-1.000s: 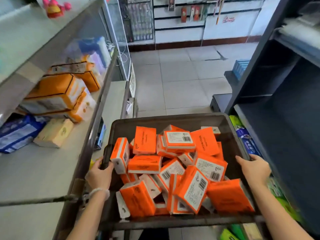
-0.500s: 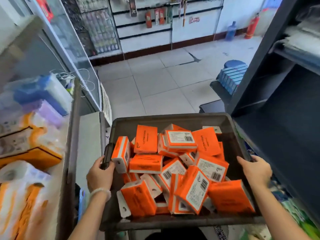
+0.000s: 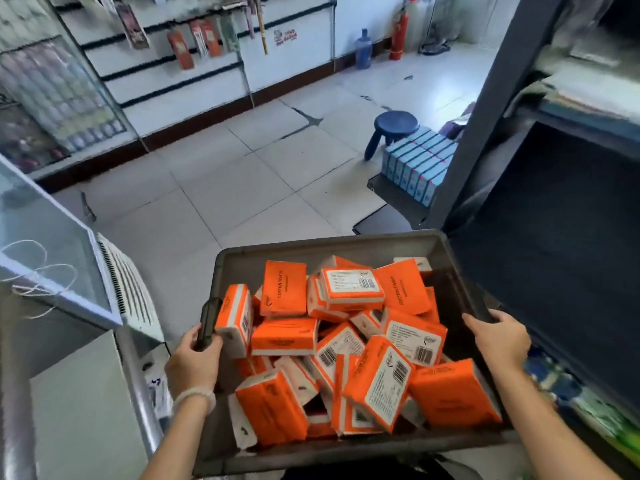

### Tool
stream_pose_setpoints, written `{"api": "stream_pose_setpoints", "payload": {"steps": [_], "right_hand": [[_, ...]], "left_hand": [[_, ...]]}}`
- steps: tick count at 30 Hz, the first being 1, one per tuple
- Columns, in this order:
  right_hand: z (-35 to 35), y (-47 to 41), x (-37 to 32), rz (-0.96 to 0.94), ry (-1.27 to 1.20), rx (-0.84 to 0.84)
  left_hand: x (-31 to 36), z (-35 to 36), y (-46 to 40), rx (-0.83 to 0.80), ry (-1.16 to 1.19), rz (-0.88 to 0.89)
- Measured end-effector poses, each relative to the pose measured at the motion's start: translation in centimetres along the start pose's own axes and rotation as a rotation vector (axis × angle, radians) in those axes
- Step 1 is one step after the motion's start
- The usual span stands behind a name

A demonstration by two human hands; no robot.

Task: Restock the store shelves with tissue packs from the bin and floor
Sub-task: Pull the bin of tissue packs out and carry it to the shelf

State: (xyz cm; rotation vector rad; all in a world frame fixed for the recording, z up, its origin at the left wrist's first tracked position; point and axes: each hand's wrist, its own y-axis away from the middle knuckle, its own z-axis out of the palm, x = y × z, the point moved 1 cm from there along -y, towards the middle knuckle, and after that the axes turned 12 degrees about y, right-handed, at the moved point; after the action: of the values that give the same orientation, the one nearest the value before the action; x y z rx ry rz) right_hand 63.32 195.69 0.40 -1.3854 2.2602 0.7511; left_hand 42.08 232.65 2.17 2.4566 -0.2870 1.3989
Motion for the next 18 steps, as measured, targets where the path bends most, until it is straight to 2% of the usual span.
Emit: {"api": "stream_pose_setpoints", "payload": {"steps": [7, 11, 18], "right_hand": [[0.0, -2.3, -1.3, 0.202, -0.029, 0.165], [-0.2, -2.2, -0.2, 0.400, -0.050, 0.249], [1.0, -0.6, 2.7, 0.681, -0.072, 0.402]], "left_hand": [[7.2, 9.1, -8.6, -0.225, -0.056, 0.135], [10.5, 15.3, -11.6, -0.382, -0.087, 0.212], [12.6, 25.9, -14.2, -0.682, -0.187, 0.283]]}}
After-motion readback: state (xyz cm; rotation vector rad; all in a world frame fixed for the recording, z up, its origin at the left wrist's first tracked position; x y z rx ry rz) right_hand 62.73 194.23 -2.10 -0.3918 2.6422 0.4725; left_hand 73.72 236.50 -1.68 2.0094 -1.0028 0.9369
